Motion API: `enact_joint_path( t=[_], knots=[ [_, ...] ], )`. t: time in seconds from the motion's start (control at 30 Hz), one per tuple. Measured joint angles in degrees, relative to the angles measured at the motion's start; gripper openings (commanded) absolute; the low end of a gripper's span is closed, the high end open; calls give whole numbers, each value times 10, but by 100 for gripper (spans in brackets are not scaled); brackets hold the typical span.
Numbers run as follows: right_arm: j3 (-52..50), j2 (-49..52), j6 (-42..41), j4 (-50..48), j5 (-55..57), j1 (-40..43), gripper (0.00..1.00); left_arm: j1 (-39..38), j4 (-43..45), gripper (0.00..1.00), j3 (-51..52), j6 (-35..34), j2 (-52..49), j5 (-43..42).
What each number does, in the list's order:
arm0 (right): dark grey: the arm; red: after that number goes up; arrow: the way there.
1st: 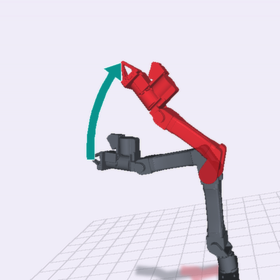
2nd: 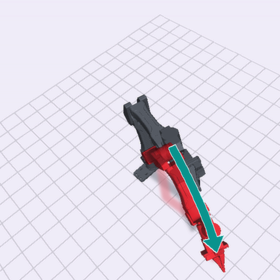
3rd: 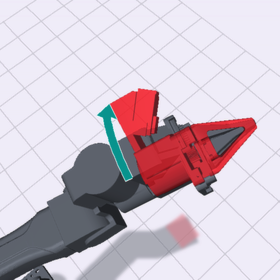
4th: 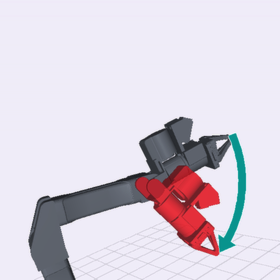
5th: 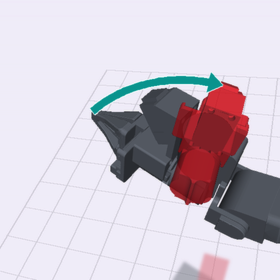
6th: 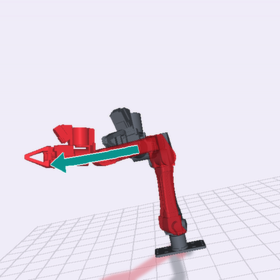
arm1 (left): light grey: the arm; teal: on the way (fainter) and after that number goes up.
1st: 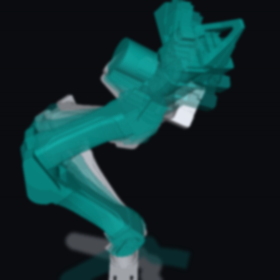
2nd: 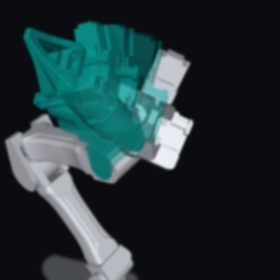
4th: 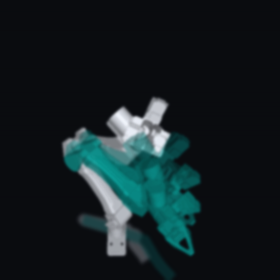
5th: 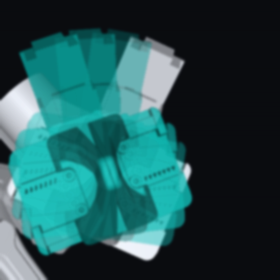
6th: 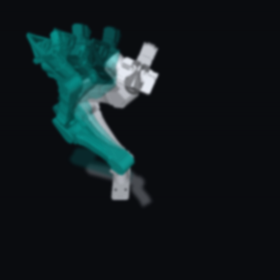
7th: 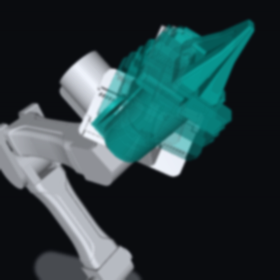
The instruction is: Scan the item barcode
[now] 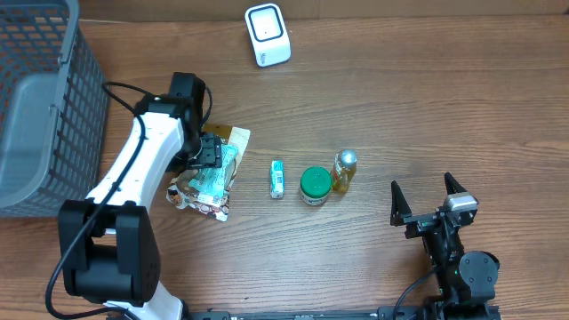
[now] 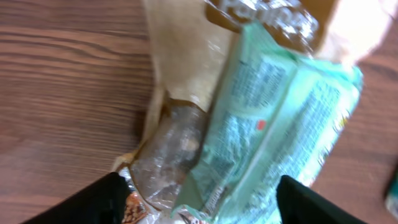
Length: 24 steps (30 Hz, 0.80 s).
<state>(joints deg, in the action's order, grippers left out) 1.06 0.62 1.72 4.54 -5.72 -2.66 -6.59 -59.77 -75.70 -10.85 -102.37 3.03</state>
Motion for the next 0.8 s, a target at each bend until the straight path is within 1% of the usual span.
enact_joint_path(
  t=[0.13, 0.33, 0.8],
  knots=[
    [0, 0, 0, 0, 0, 0, 100, 15, -3, 62, 0, 49, 0, -55],
    [0, 0, 0, 0, 0, 0, 100, 19, -2, 59, 0, 79, 0, -88],
    [0, 0, 0, 0, 0, 0, 100, 19, 64, 57, 54, 85, -2, -91]
  ],
)
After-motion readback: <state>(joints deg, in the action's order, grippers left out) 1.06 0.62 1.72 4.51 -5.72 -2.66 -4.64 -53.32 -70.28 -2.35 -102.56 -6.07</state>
